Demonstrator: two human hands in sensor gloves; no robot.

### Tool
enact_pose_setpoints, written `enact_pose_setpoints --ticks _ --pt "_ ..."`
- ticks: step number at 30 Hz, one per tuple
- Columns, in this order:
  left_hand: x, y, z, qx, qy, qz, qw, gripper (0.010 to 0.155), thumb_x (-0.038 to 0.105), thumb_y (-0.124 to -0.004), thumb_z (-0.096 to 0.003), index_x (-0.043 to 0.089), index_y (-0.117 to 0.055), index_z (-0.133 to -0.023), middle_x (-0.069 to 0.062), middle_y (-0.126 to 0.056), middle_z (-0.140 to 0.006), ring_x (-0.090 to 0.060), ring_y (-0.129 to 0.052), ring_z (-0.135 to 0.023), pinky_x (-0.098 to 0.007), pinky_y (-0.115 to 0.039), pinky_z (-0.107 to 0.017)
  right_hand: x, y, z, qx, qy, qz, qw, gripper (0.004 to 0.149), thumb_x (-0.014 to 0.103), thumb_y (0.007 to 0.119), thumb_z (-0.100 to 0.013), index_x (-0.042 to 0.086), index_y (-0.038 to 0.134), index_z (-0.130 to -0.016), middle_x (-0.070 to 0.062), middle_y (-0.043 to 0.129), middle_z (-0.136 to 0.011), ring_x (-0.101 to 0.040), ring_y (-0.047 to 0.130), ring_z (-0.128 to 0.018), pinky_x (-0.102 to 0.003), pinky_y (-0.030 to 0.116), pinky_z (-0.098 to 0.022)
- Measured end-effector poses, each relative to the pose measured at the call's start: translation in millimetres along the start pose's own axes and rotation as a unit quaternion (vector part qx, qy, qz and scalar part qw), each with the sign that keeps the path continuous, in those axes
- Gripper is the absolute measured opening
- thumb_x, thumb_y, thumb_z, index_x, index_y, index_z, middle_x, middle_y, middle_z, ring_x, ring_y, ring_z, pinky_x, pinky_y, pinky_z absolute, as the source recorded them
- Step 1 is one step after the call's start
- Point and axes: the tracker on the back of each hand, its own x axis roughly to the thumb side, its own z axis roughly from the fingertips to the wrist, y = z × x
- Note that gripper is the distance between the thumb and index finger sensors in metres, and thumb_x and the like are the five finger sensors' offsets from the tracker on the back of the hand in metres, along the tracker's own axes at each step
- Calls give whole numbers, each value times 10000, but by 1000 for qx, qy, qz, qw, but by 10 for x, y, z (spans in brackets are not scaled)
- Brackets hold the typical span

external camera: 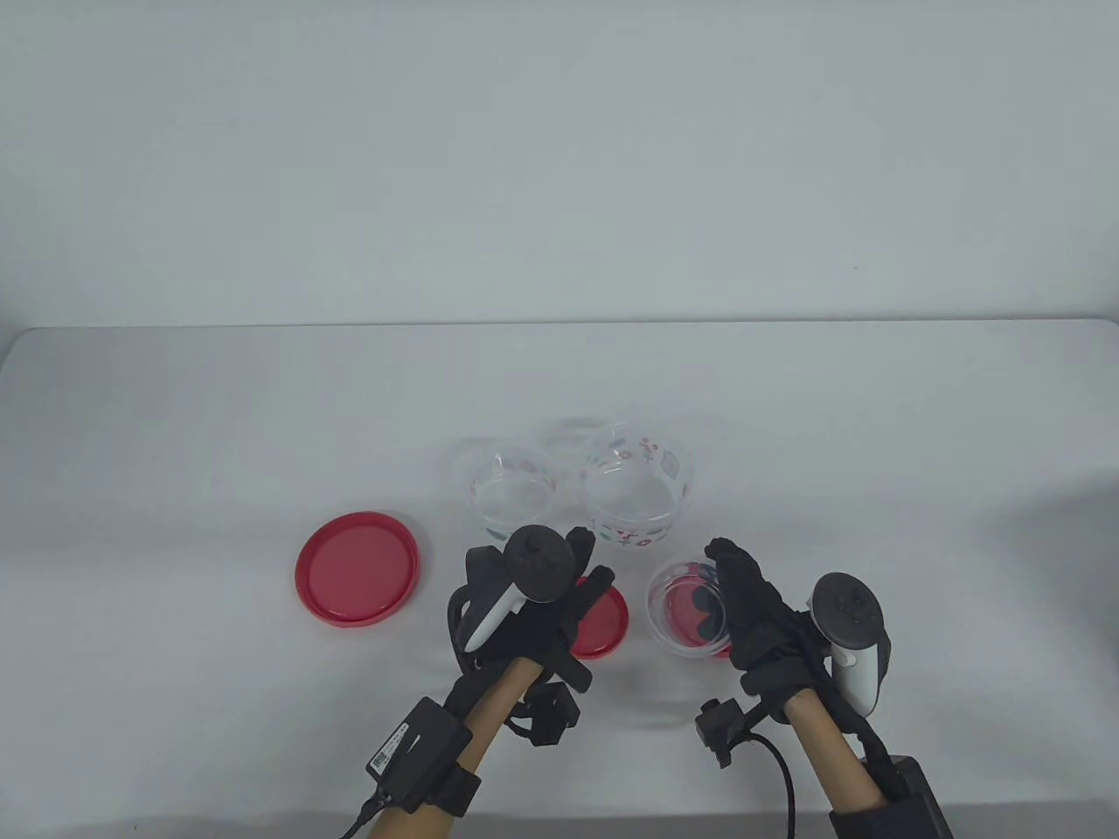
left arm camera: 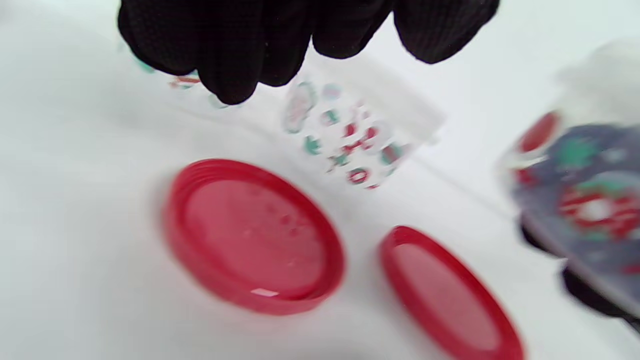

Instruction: Nest food storage containers

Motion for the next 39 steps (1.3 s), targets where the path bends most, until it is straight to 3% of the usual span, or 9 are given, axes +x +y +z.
enact_pose_setpoints --ticks 7,14,18,24,27,33,39 --pt "-132 -233 -242 -74 96 -105 987 643 466 -557 -656 249 -314 -1210 -123 -605 -1151 -293 -818 -840 -471 -727 -658 -19 4 -5 5 7 -6 1000 622 427 471 -666 0 400 -1112 -302 464 -1081 -494 611 -850 -564 658 -518" --pt "-83 -314 -416 -119 156 -196 961 532 446 -567 -659 294 -414 -1145 -16 -617 -1013 -190 -833 -742 -436 -756 -630 -32 3 -10 3 15 2 1000 622 427 473 -665 0 402 -1112 -301 468 -1080 -495 614 -848 -564 659 -517" --pt "-87 -369 -439 -107 174 -215 955 428 427 -542 -652 267 -510 -1048 46 -715 -835 -139 -885 -614 -411 -809 -551 -38 26 -18 6 17 11 1000 625 431 484 -664 2 406 -1111 -301 471 -1079 -495 614 -848 -564 660 -516" --pt "-77 -391 -458 -99 177 -234 951 425 433 -529 -633 237 -539 -1009 63 -734 -777 -108 -901 -563 -385 -832 -513 -79 86 -44 10 26 23 999 627 433 505 -663 3 415 -1110 -297 478 -1078 -490 619 -848 -561 663 -516" --pt "-98 -341 -438 -55 164 -234 957 435 430 -557 -621 209 -588 -994 77 -827 -728 -85 -981 -477 -348 -888 -429 -132 119 -59 5 37 39 999 626 432 513 -660 3 424 -1108 -300 489 -1074 -489 628 -843 -562 666 -511" --pt "-137 -208 -351 -32 144 -164 975 444 408 -593 -607 166 -583 -979 28 -952 -749 -157 -1068 -479 -358 -900 -408 -119 120 -35 14 33 50 998 625 434 512 -660 4 431 -1107 -297 495 -1073 -489 629 -842 -560 668 -510" --pt "-170 -149 -258 -31 112 -150 982 490 336 -610 -612 183 -429 -1042 54 -865 -867 -179 -1033 -575 -380 -874 -475 -106 146 -36 23 28 56 998 627 436 520 -659 4 437 -1106 -298 500 -1072 -489 634 -839 -560 670 -508"
